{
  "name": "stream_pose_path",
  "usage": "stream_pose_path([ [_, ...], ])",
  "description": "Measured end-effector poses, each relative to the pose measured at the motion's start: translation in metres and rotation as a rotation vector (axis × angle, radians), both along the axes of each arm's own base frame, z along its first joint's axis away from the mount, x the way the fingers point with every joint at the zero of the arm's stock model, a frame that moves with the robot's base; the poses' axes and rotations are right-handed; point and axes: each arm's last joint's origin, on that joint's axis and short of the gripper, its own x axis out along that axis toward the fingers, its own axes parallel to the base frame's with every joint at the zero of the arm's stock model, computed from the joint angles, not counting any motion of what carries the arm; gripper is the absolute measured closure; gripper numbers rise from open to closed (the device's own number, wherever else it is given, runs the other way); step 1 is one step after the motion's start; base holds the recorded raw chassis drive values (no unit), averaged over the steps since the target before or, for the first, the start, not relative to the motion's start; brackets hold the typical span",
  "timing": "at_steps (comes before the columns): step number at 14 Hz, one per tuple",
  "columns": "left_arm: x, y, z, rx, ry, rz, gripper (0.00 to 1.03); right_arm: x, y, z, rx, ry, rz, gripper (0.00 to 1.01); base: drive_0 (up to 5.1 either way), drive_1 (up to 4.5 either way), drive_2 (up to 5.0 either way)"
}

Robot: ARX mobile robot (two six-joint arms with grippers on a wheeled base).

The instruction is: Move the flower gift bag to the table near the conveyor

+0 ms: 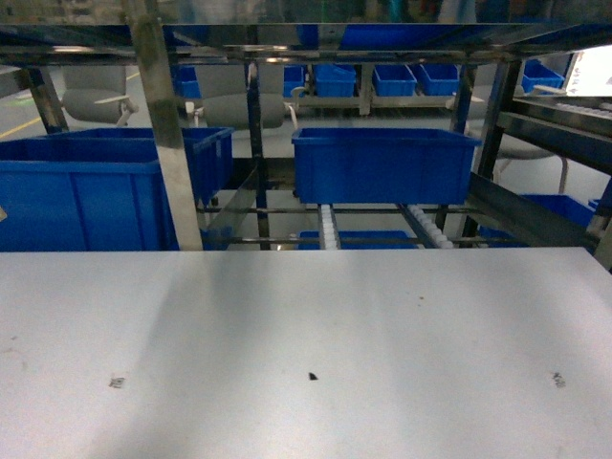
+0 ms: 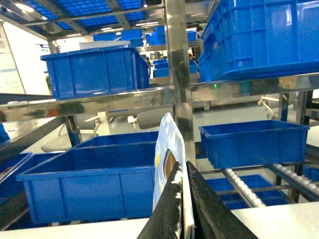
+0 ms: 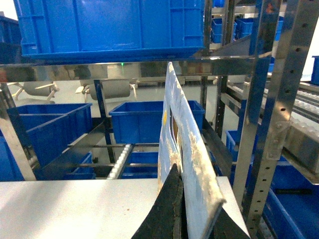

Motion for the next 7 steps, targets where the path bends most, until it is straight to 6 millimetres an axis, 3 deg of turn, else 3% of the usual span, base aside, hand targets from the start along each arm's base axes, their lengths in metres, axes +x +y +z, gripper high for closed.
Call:
stream_pose_path([
  [7, 0.0, 0.0, -0.0003, 0.0, 0.003, 0.0, 1.01, 0.0001, 0.0, -0.0002, 0.0, 0.002, 0.0, 0.99, -5.0, 2.38, 2.4],
])
